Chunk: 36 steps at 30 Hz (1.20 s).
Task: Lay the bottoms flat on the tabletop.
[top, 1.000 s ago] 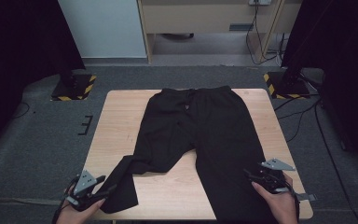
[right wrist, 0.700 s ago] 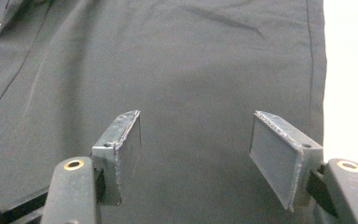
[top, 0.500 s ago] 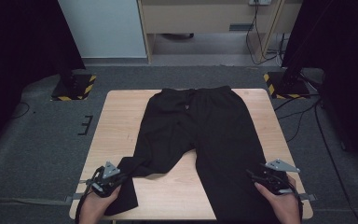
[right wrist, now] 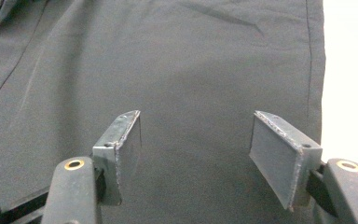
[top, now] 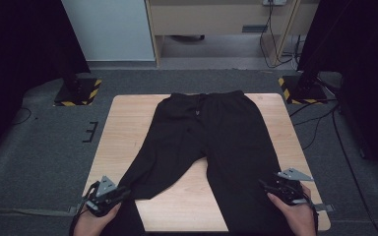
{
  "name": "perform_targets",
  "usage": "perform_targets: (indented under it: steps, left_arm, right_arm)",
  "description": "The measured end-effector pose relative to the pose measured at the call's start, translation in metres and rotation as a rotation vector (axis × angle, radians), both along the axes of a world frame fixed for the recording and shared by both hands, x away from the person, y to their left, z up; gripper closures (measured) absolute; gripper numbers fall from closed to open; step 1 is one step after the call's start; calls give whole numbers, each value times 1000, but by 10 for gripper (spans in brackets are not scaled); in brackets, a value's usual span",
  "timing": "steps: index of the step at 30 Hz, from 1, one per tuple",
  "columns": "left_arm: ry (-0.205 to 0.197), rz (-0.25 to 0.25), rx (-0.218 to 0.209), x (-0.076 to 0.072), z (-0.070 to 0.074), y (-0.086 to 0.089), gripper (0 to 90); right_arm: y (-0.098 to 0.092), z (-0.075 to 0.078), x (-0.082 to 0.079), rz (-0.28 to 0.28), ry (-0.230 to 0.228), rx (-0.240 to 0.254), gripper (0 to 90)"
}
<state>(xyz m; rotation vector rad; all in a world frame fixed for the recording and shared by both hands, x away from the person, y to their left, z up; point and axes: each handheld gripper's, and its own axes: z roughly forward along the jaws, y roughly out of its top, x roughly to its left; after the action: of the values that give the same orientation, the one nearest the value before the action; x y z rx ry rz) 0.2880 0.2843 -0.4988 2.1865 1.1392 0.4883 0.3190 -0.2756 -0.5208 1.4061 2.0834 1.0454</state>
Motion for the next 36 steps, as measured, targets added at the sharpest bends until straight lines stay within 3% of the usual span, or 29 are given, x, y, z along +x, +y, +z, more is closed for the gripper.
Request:
perform_targets:
  steps: [2, 4, 9, 14, 17, 22, 25, 30, 32, 34, 36]
  left_arm:
    - [13, -2, -5, 6, 0, -1, 850]
    - [1, 4, -16, 15, 4, -3, 878]
    - [6, 61, -11, 29, 7, 12, 884]
    - [50, 137, 7, 40, -10, 34, 850]
    - [44, 144, -21, 41, -15, 37, 826]
    - [33, 130, -27, 40, -17, 33, 801]
    - [-3, 124, -40, 37, -14, 30, 749]
    - [-81, 108, -65, 24, 5, 23, 619]
    - [-97, 87, -79, 14, 13, 17, 621]
    - [-91, 61, -83, 4, 17, 9, 641]
    - [-58, 36, -63, -2, 16, -1, 673]
  right_arm:
    - [-1, 1, -1, 1, -2, -1, 338]
    - [-2, 1, -1, 3, -3, -1, 338]
    - [-7, 1, -1, -3, -6, 3, 338]
    - [-8, 0, 0, -7, -7, 5, 338]
    - [-8, 1, 1, -10, -5, 12, 337]
    - [-7, 0, 0, -11, -4, 11, 331]
    - [-7, 1, 0, -9, -8, 14, 325]
    - [-8, 1, 0, -11, -9, 10, 317]
    - [-8, 1, 0, -14, -7, 13, 318]
    - [-8, 1, 0, -15, -8, 13, 318]
    - [-8, 1, 0, -14, -8, 10, 318]
